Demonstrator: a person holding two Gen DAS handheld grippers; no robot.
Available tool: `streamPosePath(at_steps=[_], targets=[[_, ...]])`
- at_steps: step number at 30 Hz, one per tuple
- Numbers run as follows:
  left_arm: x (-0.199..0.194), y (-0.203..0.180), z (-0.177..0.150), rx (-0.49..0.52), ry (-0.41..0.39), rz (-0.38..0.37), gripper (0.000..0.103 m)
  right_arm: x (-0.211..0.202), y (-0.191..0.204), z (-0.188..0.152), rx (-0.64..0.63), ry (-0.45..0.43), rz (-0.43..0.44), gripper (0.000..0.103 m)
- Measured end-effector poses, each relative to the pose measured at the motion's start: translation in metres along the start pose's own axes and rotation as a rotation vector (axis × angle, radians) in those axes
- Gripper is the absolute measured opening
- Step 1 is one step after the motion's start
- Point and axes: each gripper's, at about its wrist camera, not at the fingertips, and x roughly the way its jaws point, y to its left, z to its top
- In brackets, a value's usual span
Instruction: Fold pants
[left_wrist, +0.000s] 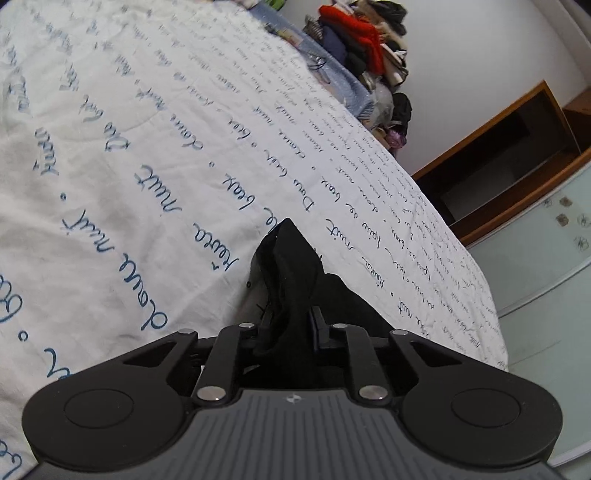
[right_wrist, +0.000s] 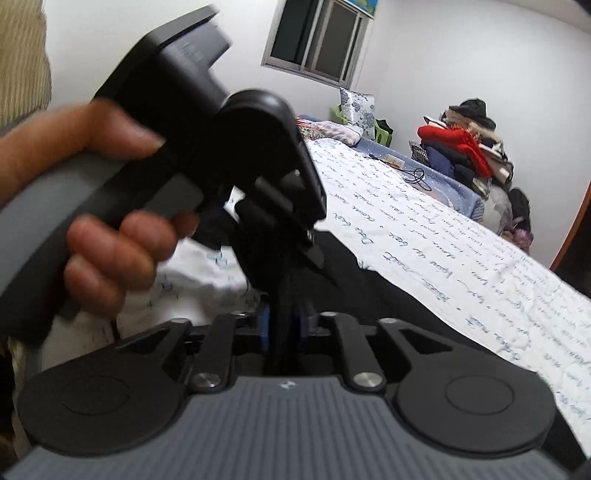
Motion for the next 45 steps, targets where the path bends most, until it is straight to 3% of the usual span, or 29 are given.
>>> streamPosePath(at_steps=[1, 2, 8, 12, 19, 24, 27, 28, 30, 35, 45], targets=[[-0.001, -0.003, -0.001, 0.019, -0.010, 0.005, 0.016, -0.002, 0.001, -0.004, -0.024, 0.011, -0.019, 0.033], [-0.002, -0.006, -0.002, 0.035, -0.019, 0.007, 0.016, -0.005, 0.003, -0.010, -0.056, 0.023, -0.045, 0.037], [-0.009, -0.022, -0.004, 0.098, -0.060, 0.019, 0.015, -0.032, 0.010, -0.038, -0.191, 0.055, -0.136, 0.044], [-0.011, -0.031, -0.005, 0.121, -0.080, 0.029, 0.015, -0.039, 0.019, -0.047, -0.292, 0.076, -0.209, 0.045], [-0.022, -0.047, -0.008, 0.136, -0.123, 0.019, 0.014, -0.036, 0.024, -0.063, -0.355, 0.108, -0.262, 0.046], [-0.025, -0.054, -0.005, 0.139, -0.153, 0.036, 0.014, -0.042, 0.028, -0.063, -0.396, 0.113, -0.261, 0.052], [-0.026, -0.056, -0.006, 0.132, -0.174, 0.047, 0.013, -0.035, 0.021, -0.069, -0.359, 0.133, -0.289, 0.045], [-0.026, -0.058, -0.008, 0.137, -0.181, 0.055, 0.013, -0.032, 0.018, -0.069, -0.339, 0.129, -0.284, 0.028], [-0.028, -0.061, -0.009, 0.145, -0.187, 0.062, 0.013, -0.026, 0.014, -0.069, -0.310, 0.126, -0.273, 0.012], [-0.036, -0.074, -0.009, 0.168, -0.220, 0.067, 0.012, -0.028, 0.009, -0.071, -0.256, 0.083, -0.266, 0.010], [-0.046, -0.126, -0.021, 0.274, -0.256, 0.025, 0.012, -0.056, -0.042, -0.076, 0.127, -0.015, -0.134, 0.009]])
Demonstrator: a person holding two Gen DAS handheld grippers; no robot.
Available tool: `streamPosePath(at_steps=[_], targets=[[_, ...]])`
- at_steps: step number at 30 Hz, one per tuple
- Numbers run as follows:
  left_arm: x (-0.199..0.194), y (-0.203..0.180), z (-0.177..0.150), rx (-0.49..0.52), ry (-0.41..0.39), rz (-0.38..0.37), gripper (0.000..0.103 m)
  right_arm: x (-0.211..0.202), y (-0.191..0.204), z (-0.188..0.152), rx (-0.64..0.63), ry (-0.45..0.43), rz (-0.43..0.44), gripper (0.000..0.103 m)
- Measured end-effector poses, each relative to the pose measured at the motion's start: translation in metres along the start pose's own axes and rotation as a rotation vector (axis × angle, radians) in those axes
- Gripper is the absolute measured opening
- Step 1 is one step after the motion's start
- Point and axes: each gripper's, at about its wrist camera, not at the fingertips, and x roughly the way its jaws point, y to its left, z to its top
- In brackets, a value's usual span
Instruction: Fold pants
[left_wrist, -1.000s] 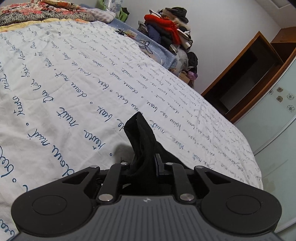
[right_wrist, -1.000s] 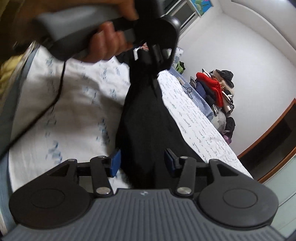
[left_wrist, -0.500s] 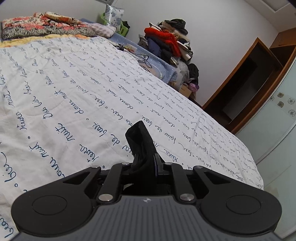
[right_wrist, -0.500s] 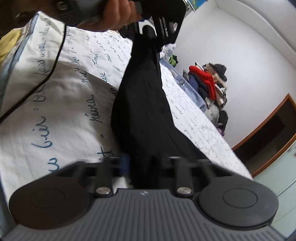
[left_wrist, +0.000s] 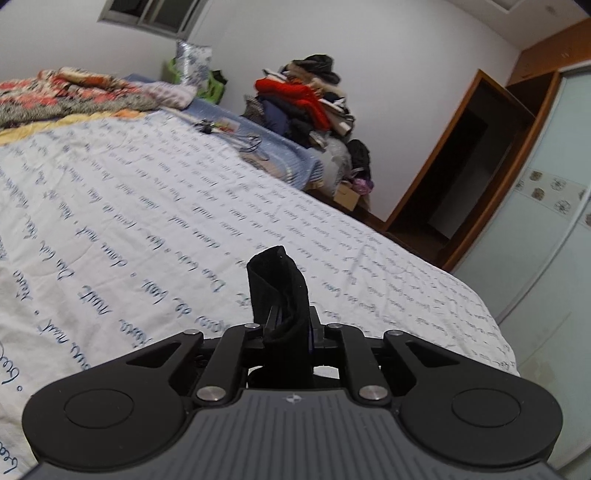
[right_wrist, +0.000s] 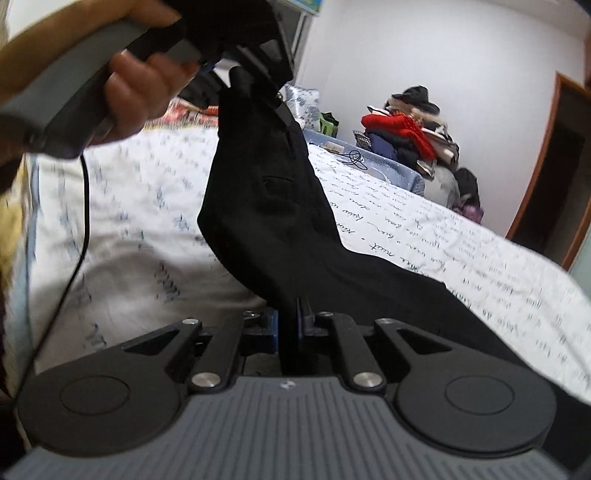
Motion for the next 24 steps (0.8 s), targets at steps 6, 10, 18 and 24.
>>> streamPosePath(at_steps=[6, 10, 18, 24], targets=[[-0.013, -0.046, 0.001, 0.083, -0.027, -0.071, 0.012, -0.015, -0.017, -0.003, 0.087, -0.050, 0.012, 0.009], [-0.019, -0.082, -0.002, 0.138, -0.040, -0.129, 0.012, -0.026, -0.027, -0.005, 0.135, -0.083, 0.009, 0.009], [-0.018, -0.158, -0.026, 0.277, -0.023, -0.255, 0.010, -0.056, -0.058, -0.017, 0.251, -0.131, 0.004, 0.009], [0.019, -0.203, -0.063, 0.383, 0.117, -0.377, 0.009, -0.054, -0.074, -0.035, 0.340, -0.071, 0.094, 0.028]])
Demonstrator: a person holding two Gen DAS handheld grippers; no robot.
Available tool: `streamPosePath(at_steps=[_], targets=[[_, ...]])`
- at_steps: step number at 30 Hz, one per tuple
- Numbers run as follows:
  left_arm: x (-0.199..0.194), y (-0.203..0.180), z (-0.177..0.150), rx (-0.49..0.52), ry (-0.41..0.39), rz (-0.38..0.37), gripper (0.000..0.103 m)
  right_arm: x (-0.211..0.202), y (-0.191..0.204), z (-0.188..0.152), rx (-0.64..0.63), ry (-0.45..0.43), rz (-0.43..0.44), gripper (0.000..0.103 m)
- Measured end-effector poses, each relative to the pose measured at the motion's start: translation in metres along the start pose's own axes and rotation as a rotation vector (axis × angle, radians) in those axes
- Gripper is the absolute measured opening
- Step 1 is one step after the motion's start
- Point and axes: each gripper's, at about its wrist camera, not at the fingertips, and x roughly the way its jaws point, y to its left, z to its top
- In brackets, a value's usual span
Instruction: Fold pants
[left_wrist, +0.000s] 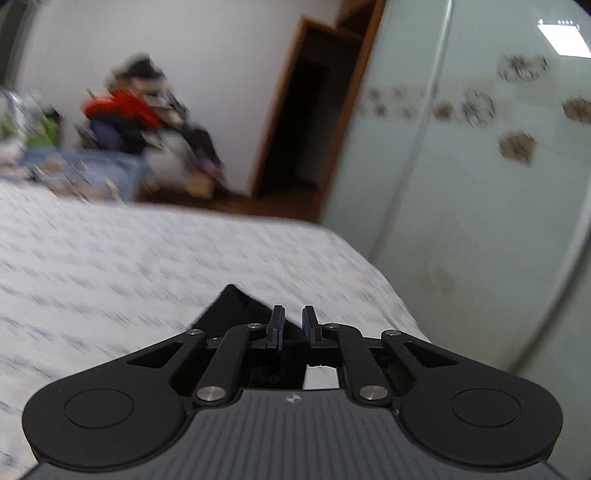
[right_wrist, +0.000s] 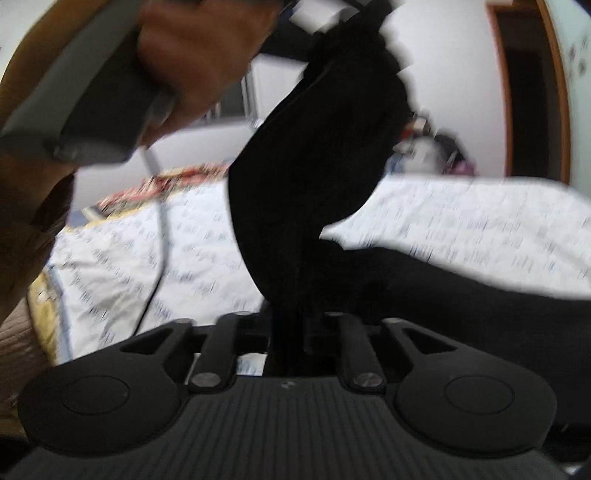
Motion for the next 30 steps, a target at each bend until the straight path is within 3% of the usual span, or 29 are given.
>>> streamPosePath(at_steps=[4, 7, 11, 13, 15, 16, 18, 22, 26, 29, 30], targets=[[0.044, -0.007, -0.035, 0.012, 0.195, -0.131, 0.009, -0.021, -0.025, -0.007, 0.065, 0.011, 0.021, 0.042], [0.057, 0.003, -0.052, -0.055, 0.287, -0.200, 0.009, -0.041, -0.062, -0.012, 0.187, 0.017, -0.034, 0.046], [0.034, 0.017, -0.039, -0.116, 0.216, -0.239, 0.009, -0.053, -0.111, -0.026, 0.397, 0.041, -0.062, 0.058], [0.018, 0.028, -0.028, -0.128, 0.160, -0.223, 0.009, -0.054, -0.126, -0.029, 0.470, 0.024, -0.024, 0.075], [0.009, 0.043, -0.019, -0.148, 0.136, -0.185, 0.009, -0.053, -0.135, -0.027, 0.517, 0.009, 0.022, 0.085], [0.008, 0.049, -0.017, -0.155, 0.140, -0.154, 0.009, -0.051, -0.138, -0.025, 0.535, 0.003, 0.047, 0.094], [0.008, 0.067, -0.023, -0.165, 0.165, -0.083, 0.009, -0.045, -0.146, -0.021, 0.565, 0.010, 0.104, 0.100], [0.006, 0.110, -0.053, -0.251, 0.242, 0.034, 0.009, -0.029, -0.153, -0.013, 0.534, 0.083, 0.099, 0.100], [0.007, 0.139, -0.081, -0.312, 0.284, 0.078, 0.010, -0.007, -0.163, -0.002, 0.530, 0.123, 0.104, 0.098], [0.003, 0.144, -0.087, -0.315, 0.286, 0.074, 0.010, 0.011, -0.174, 0.006, 0.571, 0.146, 0.120, 0.083], [0.002, 0.146, -0.087, -0.313, 0.282, 0.073, 0.010, 0.017, -0.176, 0.008, 0.585, 0.158, 0.117, 0.071]])
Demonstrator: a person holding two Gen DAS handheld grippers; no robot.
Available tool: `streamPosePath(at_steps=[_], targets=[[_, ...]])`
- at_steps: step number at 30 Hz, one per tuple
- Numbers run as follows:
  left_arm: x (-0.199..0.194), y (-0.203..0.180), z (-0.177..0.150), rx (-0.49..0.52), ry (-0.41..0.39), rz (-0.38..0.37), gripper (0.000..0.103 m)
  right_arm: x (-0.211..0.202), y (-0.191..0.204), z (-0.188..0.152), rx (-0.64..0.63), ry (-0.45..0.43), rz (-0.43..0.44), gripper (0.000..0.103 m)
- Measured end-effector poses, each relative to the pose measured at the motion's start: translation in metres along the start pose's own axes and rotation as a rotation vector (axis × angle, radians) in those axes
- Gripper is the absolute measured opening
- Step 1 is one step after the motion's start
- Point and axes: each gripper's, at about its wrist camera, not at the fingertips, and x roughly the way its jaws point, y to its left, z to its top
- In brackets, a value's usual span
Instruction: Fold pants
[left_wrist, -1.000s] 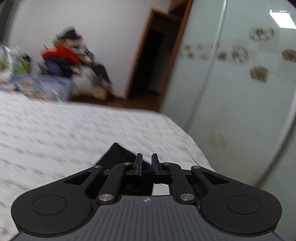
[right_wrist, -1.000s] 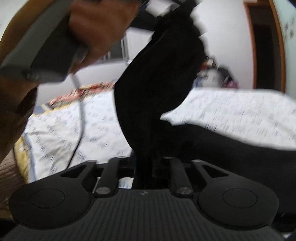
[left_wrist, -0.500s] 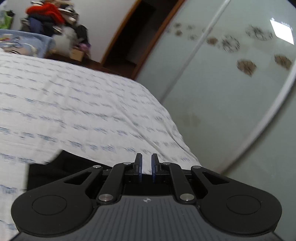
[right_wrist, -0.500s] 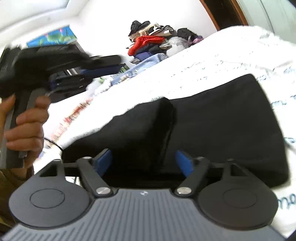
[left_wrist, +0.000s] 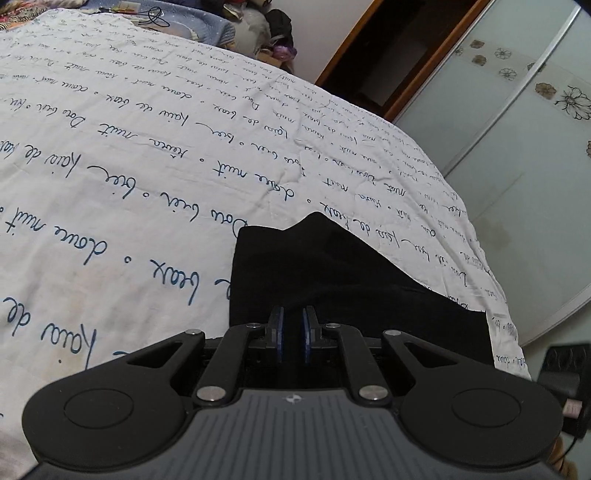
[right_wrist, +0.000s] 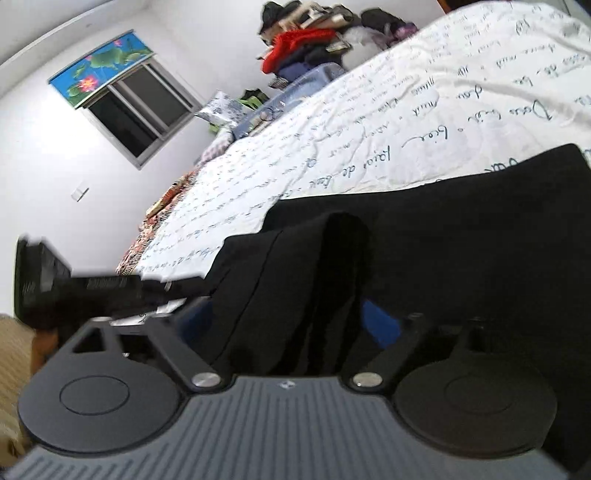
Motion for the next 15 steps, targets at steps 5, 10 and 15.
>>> streamPosePath(at_steps=[5, 10, 15], targets=[[-0.005, 0.008, 0.003, -0.035, -0.004, -0.008, 0.010, 0.027, -0.010, 0.005, 0.078, 0.061, 0.032, 0.024], [-0.014, 0.014, 0.009, -0.079, -0.049, 0.010, 0.010, 0.017, 0.019, 0.016, 0.020, -0.001, 0.027, 0.014], [-0.020, 0.006, 0.015, -0.055, -0.064, 0.006, 0.010, -0.031, 0.057, 0.047, -0.069, -0.145, 0.078, 0.014]])
